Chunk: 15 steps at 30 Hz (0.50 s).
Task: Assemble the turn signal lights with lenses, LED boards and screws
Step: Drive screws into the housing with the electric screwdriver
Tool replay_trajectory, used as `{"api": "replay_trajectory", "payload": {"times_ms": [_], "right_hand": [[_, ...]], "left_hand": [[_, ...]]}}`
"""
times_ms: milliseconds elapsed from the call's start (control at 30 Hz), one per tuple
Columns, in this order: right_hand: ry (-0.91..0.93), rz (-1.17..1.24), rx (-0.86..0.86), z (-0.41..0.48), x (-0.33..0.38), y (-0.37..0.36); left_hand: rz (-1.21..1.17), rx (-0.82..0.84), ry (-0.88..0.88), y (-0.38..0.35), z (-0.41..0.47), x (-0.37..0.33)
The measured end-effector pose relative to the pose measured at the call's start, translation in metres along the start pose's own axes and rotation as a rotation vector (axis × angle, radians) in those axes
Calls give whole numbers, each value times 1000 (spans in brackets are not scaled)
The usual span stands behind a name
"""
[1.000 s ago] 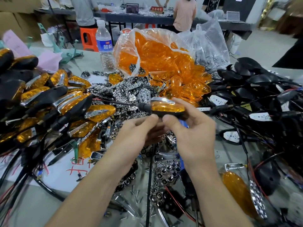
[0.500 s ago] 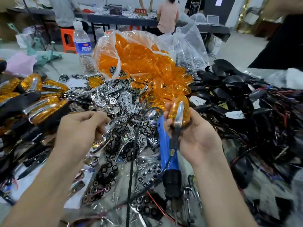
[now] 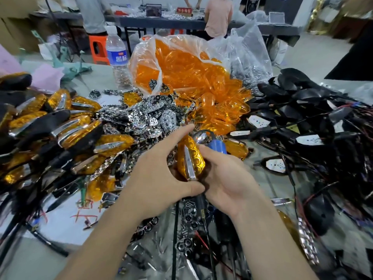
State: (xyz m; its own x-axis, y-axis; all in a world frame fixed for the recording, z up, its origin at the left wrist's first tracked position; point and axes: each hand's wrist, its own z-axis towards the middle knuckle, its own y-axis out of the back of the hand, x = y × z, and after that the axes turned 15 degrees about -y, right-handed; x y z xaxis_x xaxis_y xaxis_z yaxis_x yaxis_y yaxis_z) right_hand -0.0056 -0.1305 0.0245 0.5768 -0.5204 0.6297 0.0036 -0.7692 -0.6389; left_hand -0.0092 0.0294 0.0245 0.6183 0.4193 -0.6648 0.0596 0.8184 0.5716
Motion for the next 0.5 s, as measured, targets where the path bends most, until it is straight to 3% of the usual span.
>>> {"api": "replay_trajectory", "payload": {"times_ms": [100,500], "right_hand": [[-8,-12,-18,1,0,3],[19,-30,-106,3,0,3]], "left_hand": [[97,-19,-37,4,-1,-1],[88,27,-59,9,-2,9]]}}
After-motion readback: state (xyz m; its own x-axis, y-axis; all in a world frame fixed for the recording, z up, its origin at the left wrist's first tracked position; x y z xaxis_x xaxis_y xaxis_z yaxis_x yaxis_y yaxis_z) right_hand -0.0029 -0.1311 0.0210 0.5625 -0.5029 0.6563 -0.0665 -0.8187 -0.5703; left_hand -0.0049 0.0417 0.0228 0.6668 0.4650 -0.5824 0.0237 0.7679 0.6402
